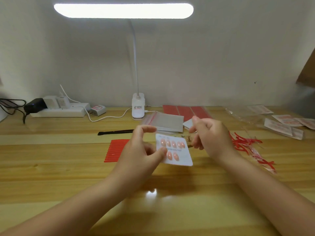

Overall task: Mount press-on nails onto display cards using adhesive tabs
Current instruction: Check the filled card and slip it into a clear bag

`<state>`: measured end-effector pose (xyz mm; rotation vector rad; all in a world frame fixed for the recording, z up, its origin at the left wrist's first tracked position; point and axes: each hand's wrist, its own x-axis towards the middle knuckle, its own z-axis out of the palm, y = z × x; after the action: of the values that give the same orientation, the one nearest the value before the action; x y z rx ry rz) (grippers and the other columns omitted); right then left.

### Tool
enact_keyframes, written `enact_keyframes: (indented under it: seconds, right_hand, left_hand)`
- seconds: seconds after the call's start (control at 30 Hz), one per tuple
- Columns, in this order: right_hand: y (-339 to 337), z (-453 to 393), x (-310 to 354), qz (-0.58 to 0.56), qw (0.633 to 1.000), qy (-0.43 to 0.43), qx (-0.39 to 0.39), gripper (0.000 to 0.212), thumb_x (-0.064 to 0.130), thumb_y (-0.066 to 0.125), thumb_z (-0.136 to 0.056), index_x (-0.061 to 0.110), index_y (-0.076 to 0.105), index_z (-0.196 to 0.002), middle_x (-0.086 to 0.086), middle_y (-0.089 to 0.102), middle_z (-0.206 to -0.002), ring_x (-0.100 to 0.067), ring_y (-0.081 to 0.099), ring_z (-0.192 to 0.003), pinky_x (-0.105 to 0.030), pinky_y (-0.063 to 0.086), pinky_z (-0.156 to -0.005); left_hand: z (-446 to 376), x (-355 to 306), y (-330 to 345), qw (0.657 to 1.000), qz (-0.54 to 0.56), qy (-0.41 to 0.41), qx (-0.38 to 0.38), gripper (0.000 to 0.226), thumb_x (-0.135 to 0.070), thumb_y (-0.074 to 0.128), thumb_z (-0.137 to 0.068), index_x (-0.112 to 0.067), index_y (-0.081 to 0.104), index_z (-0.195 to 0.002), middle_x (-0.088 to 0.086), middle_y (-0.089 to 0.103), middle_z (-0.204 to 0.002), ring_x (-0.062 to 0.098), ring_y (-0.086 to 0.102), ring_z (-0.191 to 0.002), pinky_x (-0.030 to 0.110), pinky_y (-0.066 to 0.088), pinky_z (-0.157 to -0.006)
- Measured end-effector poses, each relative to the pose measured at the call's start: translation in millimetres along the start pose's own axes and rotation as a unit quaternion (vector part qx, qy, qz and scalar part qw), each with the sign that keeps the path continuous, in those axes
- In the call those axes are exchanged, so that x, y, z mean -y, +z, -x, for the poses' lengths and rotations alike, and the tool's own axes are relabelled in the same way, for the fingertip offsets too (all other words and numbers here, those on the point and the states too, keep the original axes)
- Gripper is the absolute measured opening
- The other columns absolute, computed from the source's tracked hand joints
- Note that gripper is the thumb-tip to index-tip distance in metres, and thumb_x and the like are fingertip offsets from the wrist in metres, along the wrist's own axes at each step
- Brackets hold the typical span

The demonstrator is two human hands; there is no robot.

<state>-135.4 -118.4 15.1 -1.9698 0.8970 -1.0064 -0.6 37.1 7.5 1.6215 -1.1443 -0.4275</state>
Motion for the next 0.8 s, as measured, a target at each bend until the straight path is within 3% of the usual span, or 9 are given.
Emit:
enact_keyframes:
  seconds: [0.07, 0.17, 0.3, 0.43, 0.63, 0.8]
  right_hand:
    - [4, 4, -9, 0.1, 0.994, -0.045, 0.001, 0.043, 0.034, 0.051, -0.097, 0.008, 0.062, -0.065, -0.004, 0.06, -0.052, -0.019, 0.058, -0.048, -0.036, 0.046, -0.048]
    - [12, 8, -18, 0.18, 0.981, -0.076, 0.02, 0.034, 0.034, 0.059, -0.091, 0.023, 0.057, -0.059, 0.007, 0.051, -0.048, -0.007, 0.045, -0.044, -0.026, 0.033, -0.044]
    - [23, 9, -27, 0.235, 0.968, -0.086, 0.024, 0.021, 0.034, 0.062, -0.087, 0.022, 0.066, -0.07, 0.011, 0.051, -0.052, -0.007, 0.048, -0.048, -0.022, 0.032, -0.045]
    - [26, 8, -30, 0.248, 0.964, -0.096, 0.025, 0.016, 0.034, 0.063, -0.088, 0.024, 0.072, -0.08, 0.016, 0.048, -0.051, -0.003, 0.047, -0.049, -0.018, 0.027, -0.045]
    - [28, 6, -34, 0.241, 0.965, -0.094, 0.046, 0.012, 0.037, 0.065, -0.086, 0.028, 0.073, -0.084, 0.016, 0.049, -0.052, -0.003, 0.049, -0.053, -0.021, 0.031, -0.048]
    - [31, 6, -36, 0.246, 0.961, -0.107, 0.067, 0.013, 0.039, 0.064, -0.087, 0.029, 0.072, -0.086, 0.014, 0.052, -0.056, -0.005, 0.051, -0.057, -0.024, 0.039, -0.051]
  left_hand:
    - [5, 2, 5, 0.998, -0.046, 0.001, 0.036, 0.029, -0.024, 0.066, -0.089, -0.043, 0.049, -0.101, 0.002, 0.07, -0.075, 0.01, 0.068, -0.069, 0.035, 0.051, -0.057]
    - [9, 5, 11, 0.994, -0.091, 0.0, 0.067, 0.016, -0.025, 0.062, -0.091, -0.039, 0.055, -0.087, -0.001, 0.07, -0.077, 0.005, 0.068, -0.076, 0.037, 0.055, -0.059]
    - [10, 11, 15, 0.976, -0.199, 0.021, 0.086, 0.005, -0.035, 0.058, -0.09, -0.035, 0.056, -0.086, -0.012, 0.063, -0.075, -0.004, 0.057, -0.071, 0.022, 0.047, -0.058]
    - [11, 14, 17, 0.956, -0.271, 0.059, 0.094, 0.006, -0.041, 0.053, -0.091, -0.036, 0.05, -0.091, -0.014, 0.055, -0.069, 0.002, 0.052, -0.066, 0.02, 0.037, -0.054]
    - [11, 23, 15, 0.921, -0.362, 0.129, 0.069, 0.013, -0.045, 0.046, -0.092, -0.034, 0.049, -0.097, -0.013, 0.048, -0.068, 0.009, 0.051, -0.073, 0.029, 0.042, -0.065]
    - [4, 25, 12, 0.928, -0.348, 0.129, 0.029, 0.01, -0.041, 0.046, -0.093, -0.032, 0.05, -0.092, -0.012, 0.045, -0.062, 0.012, 0.049, -0.067, 0.031, 0.032, -0.059]
